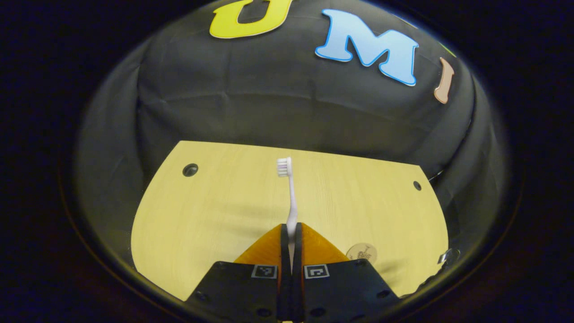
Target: Put the toothbrush and toothpaste on the desktop into the cup, then pick up the cup and place it on the coaster on the desktop.
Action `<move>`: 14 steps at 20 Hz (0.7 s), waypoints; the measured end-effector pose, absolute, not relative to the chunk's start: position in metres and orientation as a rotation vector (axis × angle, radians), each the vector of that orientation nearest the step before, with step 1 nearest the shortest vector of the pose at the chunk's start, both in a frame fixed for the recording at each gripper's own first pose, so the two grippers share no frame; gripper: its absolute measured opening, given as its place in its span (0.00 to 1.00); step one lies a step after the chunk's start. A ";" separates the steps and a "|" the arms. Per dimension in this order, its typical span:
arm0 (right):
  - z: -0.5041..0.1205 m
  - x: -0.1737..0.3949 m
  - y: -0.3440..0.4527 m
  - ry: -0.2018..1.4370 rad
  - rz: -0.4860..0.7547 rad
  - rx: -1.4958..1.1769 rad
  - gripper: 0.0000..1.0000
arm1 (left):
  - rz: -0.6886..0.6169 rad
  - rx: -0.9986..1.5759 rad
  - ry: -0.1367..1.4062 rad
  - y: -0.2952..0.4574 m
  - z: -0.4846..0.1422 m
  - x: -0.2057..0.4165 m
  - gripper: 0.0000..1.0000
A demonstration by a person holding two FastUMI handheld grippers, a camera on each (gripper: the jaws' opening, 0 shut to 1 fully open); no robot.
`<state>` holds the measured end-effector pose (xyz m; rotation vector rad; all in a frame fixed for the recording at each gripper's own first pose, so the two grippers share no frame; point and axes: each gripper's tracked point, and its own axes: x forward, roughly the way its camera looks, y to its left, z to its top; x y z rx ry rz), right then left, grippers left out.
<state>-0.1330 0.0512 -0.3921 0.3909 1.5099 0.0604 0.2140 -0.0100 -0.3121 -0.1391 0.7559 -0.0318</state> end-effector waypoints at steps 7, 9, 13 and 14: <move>-0.378 -0.116 0.047 1.463 0.013 0.466 0.21 | -0.064 -0.050 0.743 -0.017 -0.353 0.217 0.08; -0.371 -0.110 0.045 1.443 0.004 0.484 0.21 | -0.072 -0.055 0.758 -0.020 -0.363 0.212 0.08; -0.362 -0.100 0.046 1.412 0.002 0.504 0.21 | -0.073 -0.043 0.758 -0.019 -0.366 0.207 0.09; -0.360 -0.098 0.047 1.407 0.003 0.505 0.21 | -0.072 -0.042 0.763 -0.019 -0.368 0.206 0.08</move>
